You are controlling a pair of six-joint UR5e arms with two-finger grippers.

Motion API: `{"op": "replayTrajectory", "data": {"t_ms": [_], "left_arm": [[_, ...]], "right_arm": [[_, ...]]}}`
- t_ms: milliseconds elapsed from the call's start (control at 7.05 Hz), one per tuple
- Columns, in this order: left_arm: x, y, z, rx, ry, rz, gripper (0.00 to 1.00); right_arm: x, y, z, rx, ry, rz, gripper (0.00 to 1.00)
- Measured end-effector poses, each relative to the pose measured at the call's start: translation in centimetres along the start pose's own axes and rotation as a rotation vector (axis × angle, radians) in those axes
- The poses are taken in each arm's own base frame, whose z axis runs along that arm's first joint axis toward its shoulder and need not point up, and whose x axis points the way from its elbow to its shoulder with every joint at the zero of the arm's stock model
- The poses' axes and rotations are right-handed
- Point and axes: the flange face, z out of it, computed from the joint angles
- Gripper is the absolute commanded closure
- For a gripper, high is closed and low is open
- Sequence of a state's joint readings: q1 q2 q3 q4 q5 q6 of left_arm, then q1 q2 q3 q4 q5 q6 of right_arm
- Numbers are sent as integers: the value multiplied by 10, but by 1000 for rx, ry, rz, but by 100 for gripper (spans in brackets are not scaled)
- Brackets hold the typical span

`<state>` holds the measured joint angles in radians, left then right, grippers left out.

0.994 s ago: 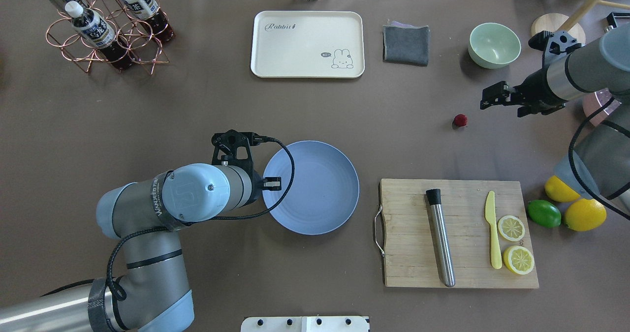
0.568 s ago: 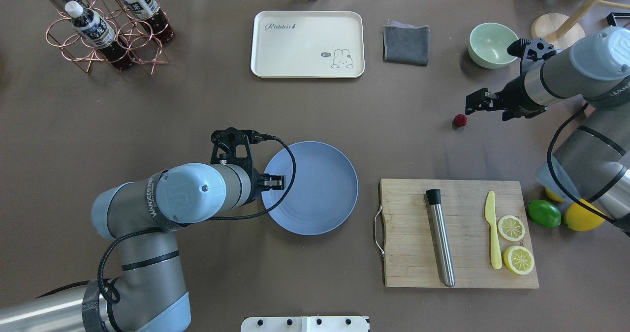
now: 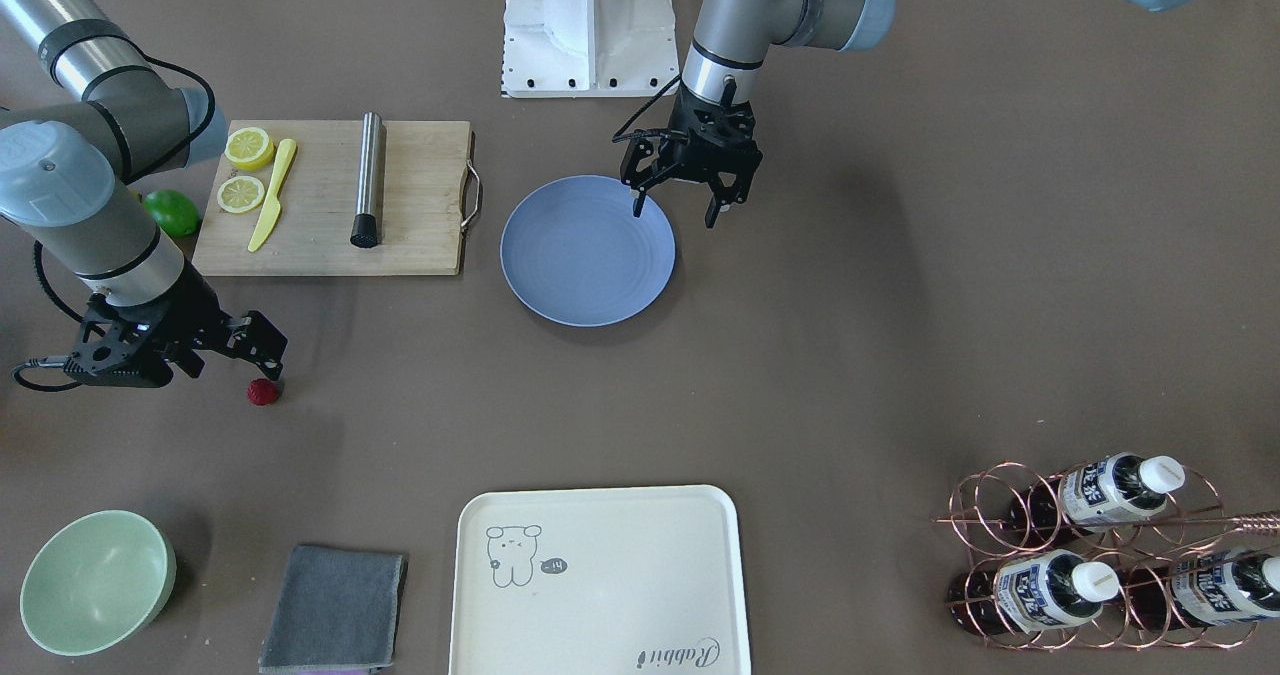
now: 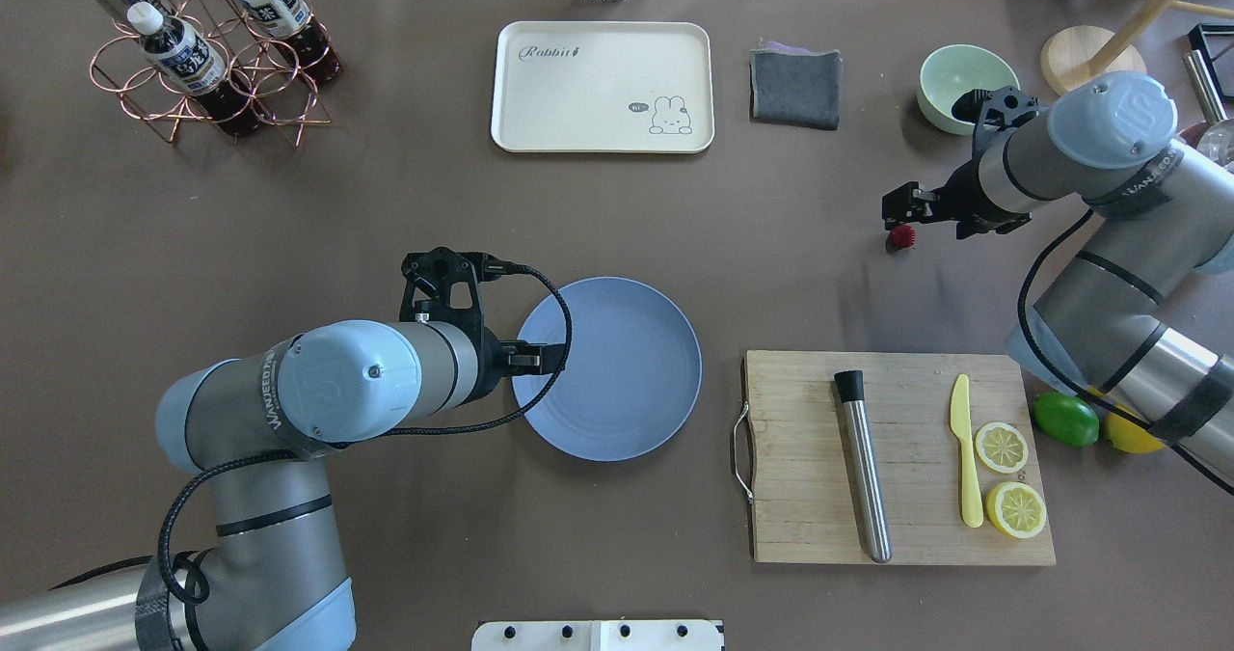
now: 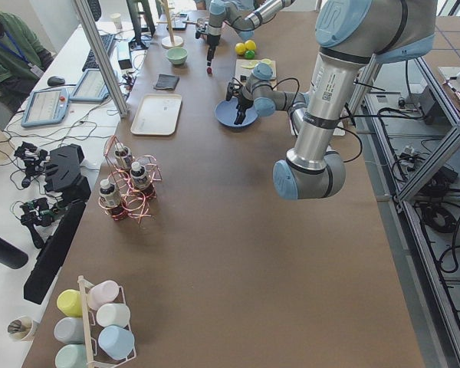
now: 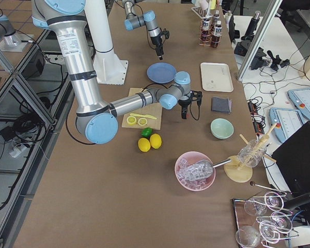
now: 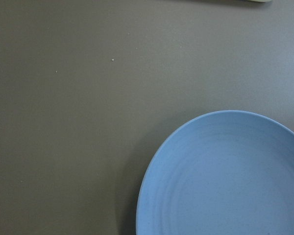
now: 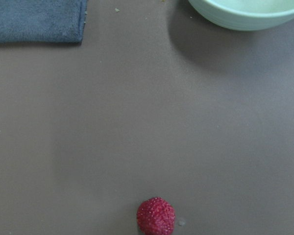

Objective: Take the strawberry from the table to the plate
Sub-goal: 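Reach the right gripper down to the red strawberry while the left gripper holds the plate, then close the right gripper on the strawberry and lift it while the left arm withdraws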

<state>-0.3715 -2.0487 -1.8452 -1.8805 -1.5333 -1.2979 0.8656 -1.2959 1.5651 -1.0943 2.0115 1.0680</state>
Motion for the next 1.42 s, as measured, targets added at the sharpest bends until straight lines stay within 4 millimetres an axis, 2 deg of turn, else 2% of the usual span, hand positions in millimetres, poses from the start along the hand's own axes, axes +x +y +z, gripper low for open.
{"op": "replayTrajectory", "data": {"t_ms": [284, 426, 568, 710, 994, 1135, 1277, 1419], "left_arm": [[0, 0, -1, 0, 1, 0, 3], [0, -1, -1, 1, 1, 0, 3], [0, -1, -1, 2, 2, 0, 3], [0, -2, -2, 2, 3, 0, 3], [1, -3, -3, 5, 6, -1, 3], [-1, -9, -6, 7, 8, -4, 3], [-8, -24, -12, 10, 8, 5, 2], [-25, -45, -17, 22, -7, 38, 2]], "right_arm": [[-8, 0, 12, -7, 7, -8, 32], [-9, 0, 17, -4, 17, -10, 52], [-10, -1, 20, 1, 24, -10, 85], [-10, -2, 21, 3, 27, -9, 100], [-10, -3, 18, 5, 25, -9, 100], [-10, -10, 9, 6, 17, 2, 100], [-15, -22, -9, -4, 2, 22, 100], [-32, -31, -36, -18, -9, 39, 100]]}}
